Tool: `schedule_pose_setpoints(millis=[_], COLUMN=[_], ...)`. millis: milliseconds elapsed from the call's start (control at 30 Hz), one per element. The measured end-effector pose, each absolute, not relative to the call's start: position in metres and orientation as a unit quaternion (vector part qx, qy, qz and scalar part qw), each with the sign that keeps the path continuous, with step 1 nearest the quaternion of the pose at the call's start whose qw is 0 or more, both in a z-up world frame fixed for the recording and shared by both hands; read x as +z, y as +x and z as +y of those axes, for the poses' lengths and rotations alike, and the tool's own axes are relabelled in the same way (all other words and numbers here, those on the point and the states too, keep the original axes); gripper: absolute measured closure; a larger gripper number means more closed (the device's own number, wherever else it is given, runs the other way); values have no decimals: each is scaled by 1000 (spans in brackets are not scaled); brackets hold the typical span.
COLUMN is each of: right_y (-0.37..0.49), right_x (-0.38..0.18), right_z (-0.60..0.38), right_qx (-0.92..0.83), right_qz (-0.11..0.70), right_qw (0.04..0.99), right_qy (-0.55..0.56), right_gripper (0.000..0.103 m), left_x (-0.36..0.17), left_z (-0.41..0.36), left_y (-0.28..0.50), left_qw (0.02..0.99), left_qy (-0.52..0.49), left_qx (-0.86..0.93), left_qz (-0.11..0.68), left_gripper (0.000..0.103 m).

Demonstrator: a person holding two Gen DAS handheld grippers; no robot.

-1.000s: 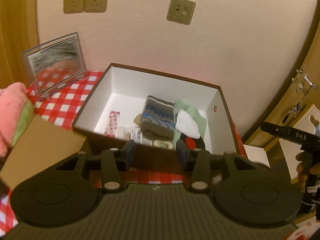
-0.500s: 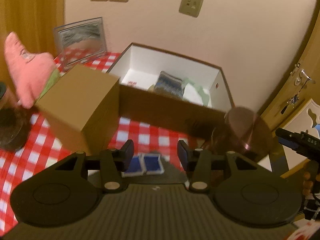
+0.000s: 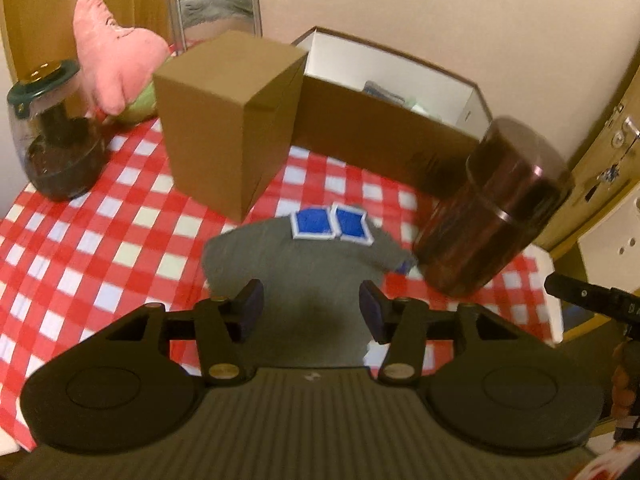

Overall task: Organize soft objects
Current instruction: 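Move both tools back over the dark green cloth, then reach the left tool to the dark green cloth and close on it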

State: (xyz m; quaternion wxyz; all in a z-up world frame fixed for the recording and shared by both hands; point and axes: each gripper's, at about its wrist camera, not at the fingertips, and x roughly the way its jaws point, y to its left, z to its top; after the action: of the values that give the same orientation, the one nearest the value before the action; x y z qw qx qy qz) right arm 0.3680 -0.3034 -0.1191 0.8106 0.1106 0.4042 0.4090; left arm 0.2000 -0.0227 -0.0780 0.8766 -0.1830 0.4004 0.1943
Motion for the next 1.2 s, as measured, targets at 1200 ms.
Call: schedule_pose_setpoints(millis=[1200], right_y=[317], right_x=[-146], right_z=[-103], right_qx=[397], right_qz=[397], right_qw=[827], right_qy=[-22], right_gripper=[34], left_x=[-175], left_z=[95], left_y=[248], left_qw=[862], left_qy=[-192], left_qx=[120], left_qz=[454], left_gripper=[57])
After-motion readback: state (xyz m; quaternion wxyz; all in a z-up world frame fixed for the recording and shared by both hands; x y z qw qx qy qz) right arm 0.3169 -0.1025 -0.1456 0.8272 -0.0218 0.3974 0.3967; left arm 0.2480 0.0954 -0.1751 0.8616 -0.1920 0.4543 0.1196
